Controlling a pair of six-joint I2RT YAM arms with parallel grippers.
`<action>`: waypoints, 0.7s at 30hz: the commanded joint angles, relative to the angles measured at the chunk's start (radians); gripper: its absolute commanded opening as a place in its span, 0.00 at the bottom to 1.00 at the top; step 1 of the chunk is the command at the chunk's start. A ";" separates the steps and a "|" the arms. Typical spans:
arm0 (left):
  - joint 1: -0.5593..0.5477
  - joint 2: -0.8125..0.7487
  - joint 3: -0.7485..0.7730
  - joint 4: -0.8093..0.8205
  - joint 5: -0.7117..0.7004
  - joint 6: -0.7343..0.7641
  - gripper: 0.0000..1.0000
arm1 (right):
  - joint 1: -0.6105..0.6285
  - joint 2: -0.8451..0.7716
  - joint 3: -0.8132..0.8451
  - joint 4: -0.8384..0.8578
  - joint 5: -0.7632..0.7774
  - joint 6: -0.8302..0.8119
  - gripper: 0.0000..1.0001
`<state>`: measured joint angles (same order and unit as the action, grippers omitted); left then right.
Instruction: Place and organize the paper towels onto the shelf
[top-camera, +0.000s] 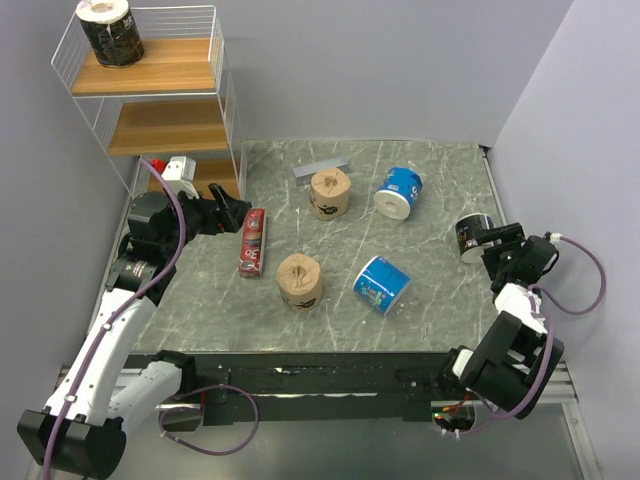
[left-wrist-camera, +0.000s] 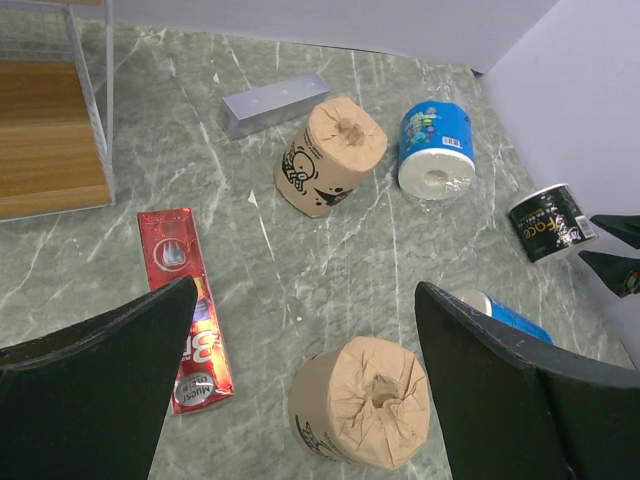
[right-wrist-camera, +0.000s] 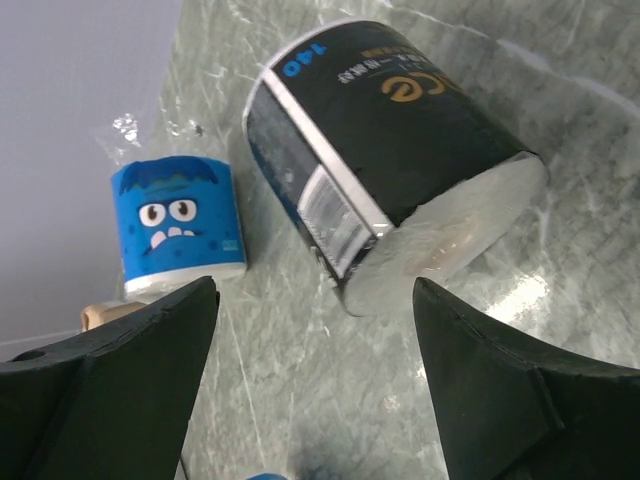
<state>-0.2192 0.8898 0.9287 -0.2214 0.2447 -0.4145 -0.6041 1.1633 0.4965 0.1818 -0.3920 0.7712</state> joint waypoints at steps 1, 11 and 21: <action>-0.005 -0.006 0.030 0.021 -0.012 -0.003 0.96 | -0.010 0.032 -0.024 0.113 -0.011 -0.009 0.84; -0.006 0.006 0.035 0.010 -0.024 0.006 0.96 | -0.014 0.167 -0.087 0.352 -0.001 0.040 0.79; -0.006 0.018 0.038 0.008 -0.024 0.008 0.96 | -0.019 0.246 -0.087 0.507 -0.047 0.014 0.69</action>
<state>-0.2234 0.9031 0.9295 -0.2306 0.2272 -0.4129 -0.6136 1.3911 0.4126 0.5491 -0.4149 0.7967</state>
